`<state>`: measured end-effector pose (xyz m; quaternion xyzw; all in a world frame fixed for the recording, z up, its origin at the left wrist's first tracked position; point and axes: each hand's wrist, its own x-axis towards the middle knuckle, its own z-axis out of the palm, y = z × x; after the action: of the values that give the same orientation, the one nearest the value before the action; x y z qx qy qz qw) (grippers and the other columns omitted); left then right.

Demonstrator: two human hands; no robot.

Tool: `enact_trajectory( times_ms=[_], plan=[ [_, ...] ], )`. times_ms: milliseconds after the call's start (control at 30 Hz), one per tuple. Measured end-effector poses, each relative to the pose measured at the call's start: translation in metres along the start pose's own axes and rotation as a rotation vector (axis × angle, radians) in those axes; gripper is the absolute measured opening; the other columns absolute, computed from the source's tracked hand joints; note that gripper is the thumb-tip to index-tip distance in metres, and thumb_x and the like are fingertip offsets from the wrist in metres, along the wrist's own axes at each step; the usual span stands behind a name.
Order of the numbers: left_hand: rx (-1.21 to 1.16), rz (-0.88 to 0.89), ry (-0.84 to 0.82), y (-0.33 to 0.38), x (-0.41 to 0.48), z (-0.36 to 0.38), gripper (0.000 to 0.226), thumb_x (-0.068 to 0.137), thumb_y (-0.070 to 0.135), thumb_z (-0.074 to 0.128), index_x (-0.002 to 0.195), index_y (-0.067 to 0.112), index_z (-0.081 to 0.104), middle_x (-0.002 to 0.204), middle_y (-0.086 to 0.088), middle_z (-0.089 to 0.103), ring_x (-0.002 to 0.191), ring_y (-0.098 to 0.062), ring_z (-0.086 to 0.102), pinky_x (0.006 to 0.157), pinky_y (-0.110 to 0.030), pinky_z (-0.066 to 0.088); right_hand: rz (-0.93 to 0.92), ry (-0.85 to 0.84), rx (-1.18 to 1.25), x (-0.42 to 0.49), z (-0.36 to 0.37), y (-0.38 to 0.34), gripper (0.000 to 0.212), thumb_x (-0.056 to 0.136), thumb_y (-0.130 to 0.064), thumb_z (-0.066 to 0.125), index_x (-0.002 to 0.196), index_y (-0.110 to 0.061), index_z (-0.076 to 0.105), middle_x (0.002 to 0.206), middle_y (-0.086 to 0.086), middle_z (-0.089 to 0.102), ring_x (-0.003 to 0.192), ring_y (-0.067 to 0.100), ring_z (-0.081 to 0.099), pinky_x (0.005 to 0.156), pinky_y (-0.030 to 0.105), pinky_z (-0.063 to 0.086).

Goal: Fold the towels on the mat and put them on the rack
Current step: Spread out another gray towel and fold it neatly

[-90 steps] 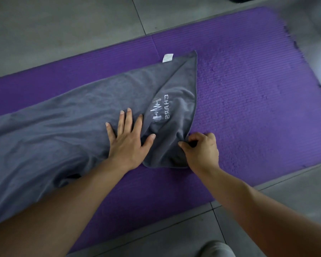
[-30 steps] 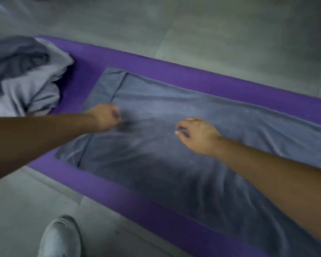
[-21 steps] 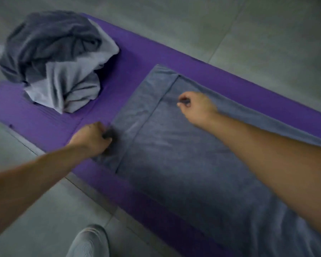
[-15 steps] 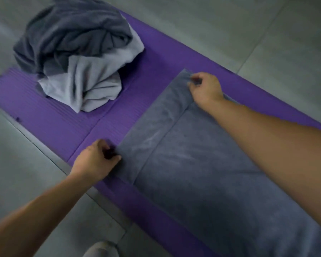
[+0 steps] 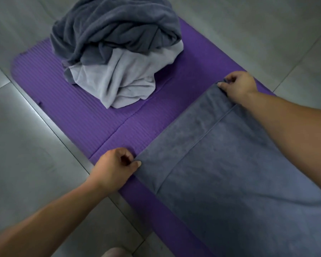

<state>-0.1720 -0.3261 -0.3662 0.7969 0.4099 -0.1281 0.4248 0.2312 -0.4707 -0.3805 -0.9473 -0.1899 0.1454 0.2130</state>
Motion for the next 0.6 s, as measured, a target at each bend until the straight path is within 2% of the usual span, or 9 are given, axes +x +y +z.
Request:
enact_trajectory(
  times_ms=[100, 167, 267, 333, 400, 467, 500, 600],
  plan=[
    [-0.157, -0.041, -0.122, 0.001, 0.001, -0.005, 0.011, 0.082, 0.029, 0.082, 0.077, 0.023, 0.074, 0.070, 0.006, 0.072, 0.065, -0.010, 0.065, 0.071, -0.031, 0.056, -0.024, 0.025, 0.061, 0.008, -0.004, -0.007, 0.015, 0.087, -0.034, 0.076, 0.087, -0.023, 0.064, 0.085, 0.004, 0.061, 0.080, 0.022, 0.059, 0.073, 0.031, 0.047],
    [-0.276, -0.046, -0.150, 0.005, 0.002, -0.011, 0.009, 0.080, 0.023, 0.085, 0.075, 0.021, 0.077, 0.070, 0.007, 0.074, 0.063, -0.007, 0.063, 0.072, -0.031, 0.056, -0.041, 0.034, 0.098, 0.013, -0.008, -0.017, 0.013, 0.089, -0.033, 0.073, 0.090, -0.024, 0.064, 0.084, 0.006, 0.060, 0.078, 0.022, 0.058, 0.071, 0.028, 0.044],
    [-0.429, 0.026, 0.034, 0.018, 0.008, -0.034, 0.015, 0.084, 0.015, 0.081, 0.071, 0.015, 0.074, 0.066, 0.003, 0.069, 0.060, -0.008, 0.058, 0.069, -0.031, 0.050, -0.054, 0.086, 0.197, 0.022, -0.017, -0.037, 0.010, 0.094, -0.032, 0.067, 0.093, -0.024, 0.061, 0.079, 0.003, 0.057, 0.067, 0.013, 0.054, 0.066, 0.024, 0.040],
    [-0.462, 0.103, 0.190, 0.033, 0.011, -0.056, 0.014, 0.088, 0.012, 0.077, 0.075, 0.011, 0.070, 0.069, -0.004, 0.064, 0.063, -0.011, 0.055, 0.068, -0.030, 0.047, -0.029, 0.128, 0.357, 0.026, -0.030, -0.052, 0.016, 0.092, -0.034, 0.066, 0.081, -0.025, 0.058, 0.072, -0.006, 0.057, 0.056, -0.001, 0.054, 0.064, 0.024, 0.042],
    [-0.443, 0.207, 0.263, 0.051, 0.007, -0.074, 0.013, 0.090, 0.010, 0.074, 0.079, 0.010, 0.067, 0.073, -0.013, 0.062, 0.067, -0.012, 0.053, 0.068, -0.029, 0.046, 0.002, 0.118, 0.568, 0.025, -0.044, -0.062, 0.028, 0.086, -0.045, 0.069, 0.073, -0.026, 0.054, 0.070, -0.006, 0.058, 0.060, 0.004, 0.059, 0.064, 0.028, 0.048],
    [-0.398, 0.330, 0.216, 0.069, -0.004, -0.081, 0.009, 0.090, 0.010, 0.074, 0.083, 0.009, 0.068, 0.079, -0.015, 0.066, 0.071, -0.013, 0.057, 0.070, -0.028, 0.049, 0.025, 0.072, 0.725, 0.013, -0.063, -0.066, 0.036, 0.087, -0.054, 0.068, 0.074, -0.025, 0.049, 0.070, -0.003, 0.057, 0.063, 0.014, 0.062, 0.061, 0.033, 0.055],
    [-0.356, 0.389, 0.158, 0.076, -0.011, -0.081, 0.008, 0.090, 0.009, 0.074, 0.085, 0.009, 0.069, 0.080, -0.012, 0.068, 0.071, -0.012, 0.059, 0.070, -0.026, 0.050, 0.046, 0.056, 0.769, 0.005, -0.071, -0.066, 0.035, 0.090, -0.053, 0.066, 0.077, -0.026, 0.048, 0.071, -0.002, 0.057, 0.061, 0.015, 0.063, 0.061, 0.032, 0.057],
    [-0.205, 0.534, -0.023, 0.095, -0.032, -0.072, 0.009, 0.087, 0.016, 0.079, 0.084, 0.018, 0.071, 0.080, 0.002, 0.072, 0.072, -0.007, 0.065, 0.071, -0.018, 0.052, 0.133, 0.051, 0.748, -0.022, -0.094, -0.038, 0.012, 0.095, -0.026, 0.062, 0.089, -0.024, 0.052, 0.081, 0.001, 0.062, 0.063, 0.016, 0.069, 0.062, 0.034, 0.061]
  ],
)
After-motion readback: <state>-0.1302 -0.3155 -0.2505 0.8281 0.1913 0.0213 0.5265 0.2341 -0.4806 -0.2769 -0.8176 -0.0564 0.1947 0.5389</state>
